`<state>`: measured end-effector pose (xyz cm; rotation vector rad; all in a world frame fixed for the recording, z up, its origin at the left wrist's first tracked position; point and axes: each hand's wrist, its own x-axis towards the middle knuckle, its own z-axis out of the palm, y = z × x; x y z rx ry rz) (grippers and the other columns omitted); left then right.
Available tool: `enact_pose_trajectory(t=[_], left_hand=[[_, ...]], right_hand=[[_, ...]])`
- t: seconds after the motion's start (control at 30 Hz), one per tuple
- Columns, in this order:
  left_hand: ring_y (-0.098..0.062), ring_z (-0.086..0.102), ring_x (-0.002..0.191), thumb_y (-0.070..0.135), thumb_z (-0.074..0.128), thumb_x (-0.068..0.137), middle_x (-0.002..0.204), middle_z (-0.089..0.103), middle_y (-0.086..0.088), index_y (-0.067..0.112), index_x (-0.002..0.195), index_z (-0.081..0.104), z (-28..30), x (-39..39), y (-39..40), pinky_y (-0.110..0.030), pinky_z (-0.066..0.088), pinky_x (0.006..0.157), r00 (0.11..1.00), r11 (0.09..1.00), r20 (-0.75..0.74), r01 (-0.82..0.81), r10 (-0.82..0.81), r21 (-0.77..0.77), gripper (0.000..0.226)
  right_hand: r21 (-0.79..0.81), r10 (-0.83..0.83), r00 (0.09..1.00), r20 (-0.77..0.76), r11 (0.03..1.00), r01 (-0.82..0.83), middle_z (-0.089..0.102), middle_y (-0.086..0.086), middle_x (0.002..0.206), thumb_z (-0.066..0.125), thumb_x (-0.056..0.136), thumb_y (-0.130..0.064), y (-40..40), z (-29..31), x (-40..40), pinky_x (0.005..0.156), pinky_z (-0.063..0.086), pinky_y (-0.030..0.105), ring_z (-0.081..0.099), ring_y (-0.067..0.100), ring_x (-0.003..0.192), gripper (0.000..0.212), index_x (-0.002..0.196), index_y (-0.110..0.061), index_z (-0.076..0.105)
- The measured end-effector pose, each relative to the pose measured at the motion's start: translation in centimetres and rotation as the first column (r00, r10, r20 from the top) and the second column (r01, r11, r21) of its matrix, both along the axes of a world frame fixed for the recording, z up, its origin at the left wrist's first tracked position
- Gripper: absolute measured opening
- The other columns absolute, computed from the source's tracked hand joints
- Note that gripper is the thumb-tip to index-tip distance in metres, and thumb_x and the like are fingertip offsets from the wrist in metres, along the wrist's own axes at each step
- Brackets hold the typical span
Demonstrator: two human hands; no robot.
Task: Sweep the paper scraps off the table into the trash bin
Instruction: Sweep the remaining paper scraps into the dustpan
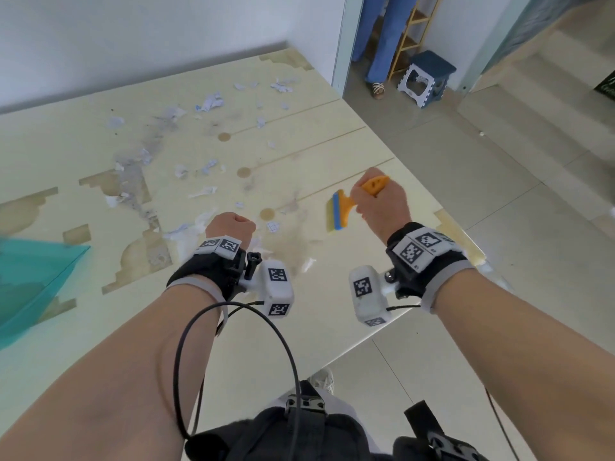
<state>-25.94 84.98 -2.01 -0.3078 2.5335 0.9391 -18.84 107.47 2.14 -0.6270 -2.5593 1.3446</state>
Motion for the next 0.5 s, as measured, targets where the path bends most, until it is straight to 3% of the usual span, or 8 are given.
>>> enact_pose_trajectory(t=[0.13, 0.2, 0.27, 0.37, 0.5], left_hand=[[-0.023, 0.048, 0.073, 0.016, 0.054, 0.088, 0.061, 0.046, 0.004, 0.02, 0.062, 0.047, -0.1, -0.3, 0.0, -0.024, 0.037, 0.054, 1.0, 1.0, 0.005, 0.001, -0.001, 0.005, 0.028], [-0.023, 0.048, 0.071, 0.017, 0.055, 0.088, 0.061, 0.048, 0.003, 0.02, 0.062, 0.05, -0.3, -0.3, 0.2, -0.023, 0.037, 0.055, 1.0, 1.0, 0.008, 0.008, -0.008, 0.014, 0.027], [-0.024, 0.051, 0.075, 0.017, 0.054, 0.088, 0.068, 0.054, 0.0, 0.017, 0.071, 0.057, -0.7, -0.2, 0.5, -0.026, 0.04, 0.064, 1.0, 1.0, 0.015, 0.021, -0.021, 0.019, 0.017], [-0.025, 0.052, 0.078, 0.016, 0.053, 0.087, 0.081, 0.059, -0.006, 0.015, 0.08, 0.058, -1.3, -0.1, 1.0, -0.027, 0.039, 0.068, 0.999, 0.999, 0.013, 0.037, -0.037, 0.002, 0.009], [-0.025, 0.051, 0.077, 0.014, 0.053, 0.086, 0.071, 0.056, -0.003, 0.018, 0.066, 0.054, -1.6, 0.0, 1.4, -0.026, 0.039, 0.067, 0.998, 0.998, 0.028, 0.055, -0.054, -0.023, 0.02]], right_hand=[[0.408, -0.18, 0.981, 0.066, 0.902, 0.138, 0.045, -0.001, 0.058, 0.046, 0.088, -0.022, 5.2, 0.2, 1.1, 0.057, 0.038, 0.034, 0.049, 0.029, 0.063, 0.011, 0.08, -0.014, 0.048], [0.531, -0.228, 0.965, 0.131, 0.838, 0.126, 0.041, 0.0, 0.057, 0.042, 0.091, -0.02, 7.4, -0.4, 2.2, 0.05, 0.027, 0.028, 0.042, 0.026, 0.055, 0.013, 0.079, -0.014, 0.043], [0.632, -0.241, 0.941, 0.236, 0.774, 0.04, 0.038, 0.002, 0.057, 0.037, 0.094, -0.015, 8.8, -1.1, 3.5, 0.049, 0.024, 0.026, 0.039, 0.024, 0.053, 0.018, 0.077, -0.013, 0.038], [0.654, -0.216, 0.878, 0.428, 0.744, -0.135, 0.042, 0.006, 0.062, 0.03, 0.095, -0.012, 9.0, -2.2, 4.5, 0.061, 0.034, 0.031, 0.046, 0.028, 0.067, 0.014, 0.082, -0.012, 0.037], [0.513, -0.014, 0.885, 0.466, 0.819, -0.257, 0.043, 0.003, 0.06, 0.043, 0.089, -0.017, 4.7, -3.0, 3.7, 0.063, 0.033, 0.031, 0.047, 0.029, 0.069, 0.011, 0.079, -0.016, 0.038]])
